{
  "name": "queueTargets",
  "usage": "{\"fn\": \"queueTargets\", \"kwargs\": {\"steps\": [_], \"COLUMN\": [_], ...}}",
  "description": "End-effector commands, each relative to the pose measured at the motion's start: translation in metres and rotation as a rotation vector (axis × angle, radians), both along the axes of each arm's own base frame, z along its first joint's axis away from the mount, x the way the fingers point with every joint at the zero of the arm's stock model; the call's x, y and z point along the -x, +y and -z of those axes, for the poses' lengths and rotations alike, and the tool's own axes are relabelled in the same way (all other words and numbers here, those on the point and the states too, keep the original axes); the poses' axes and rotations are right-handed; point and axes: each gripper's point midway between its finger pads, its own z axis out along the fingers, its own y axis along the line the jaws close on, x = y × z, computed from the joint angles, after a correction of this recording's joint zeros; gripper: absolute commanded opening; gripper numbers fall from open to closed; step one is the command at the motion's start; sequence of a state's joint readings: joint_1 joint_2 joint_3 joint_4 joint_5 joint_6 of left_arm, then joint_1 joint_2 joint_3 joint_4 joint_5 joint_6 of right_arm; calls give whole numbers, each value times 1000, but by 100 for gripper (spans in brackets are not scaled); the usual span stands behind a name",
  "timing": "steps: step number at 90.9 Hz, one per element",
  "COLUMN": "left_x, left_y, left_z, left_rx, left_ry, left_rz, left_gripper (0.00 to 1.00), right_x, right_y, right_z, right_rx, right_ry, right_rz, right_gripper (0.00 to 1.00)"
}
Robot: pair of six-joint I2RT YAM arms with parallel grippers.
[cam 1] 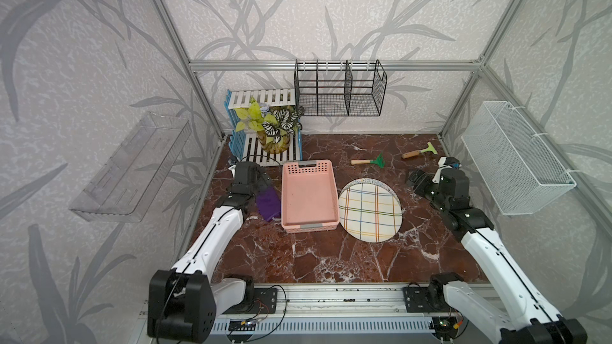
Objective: Wipe the wet plate dry
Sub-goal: Place the towel at the center of the board, then reset both arms
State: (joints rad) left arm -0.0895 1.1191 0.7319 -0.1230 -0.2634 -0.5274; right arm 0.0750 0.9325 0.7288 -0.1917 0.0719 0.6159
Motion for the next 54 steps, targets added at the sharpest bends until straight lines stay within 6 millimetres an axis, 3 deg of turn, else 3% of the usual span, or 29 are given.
{"fn": "queueTargets", "kwargs": {"steps": [1,13,31,46,54], "left_x": [4,17,23,31,34], "left_y": [26,34,33,38,39], "left_z": [-22,-27,-11,-2,0], "left_rx": [-141,-175,-226,-229,-228], "left_ry": [-195,-282,-225,-222,-239], "left_rz": [-92,-130,-98,-125,-133], "left_gripper": [100,100,100,100,100], "right_x": [0,-2,-8,-26,-40], "right_y": [-57,-78,-90,-92,-93], "right_z": [24,49,88,113,116], "right_rx": [204,335,440,484,505], "right_ry": [38,80,135,129,96], "right_rz": [205,259,273,259,259], "right_gripper": [99,99,99,99,99]}}
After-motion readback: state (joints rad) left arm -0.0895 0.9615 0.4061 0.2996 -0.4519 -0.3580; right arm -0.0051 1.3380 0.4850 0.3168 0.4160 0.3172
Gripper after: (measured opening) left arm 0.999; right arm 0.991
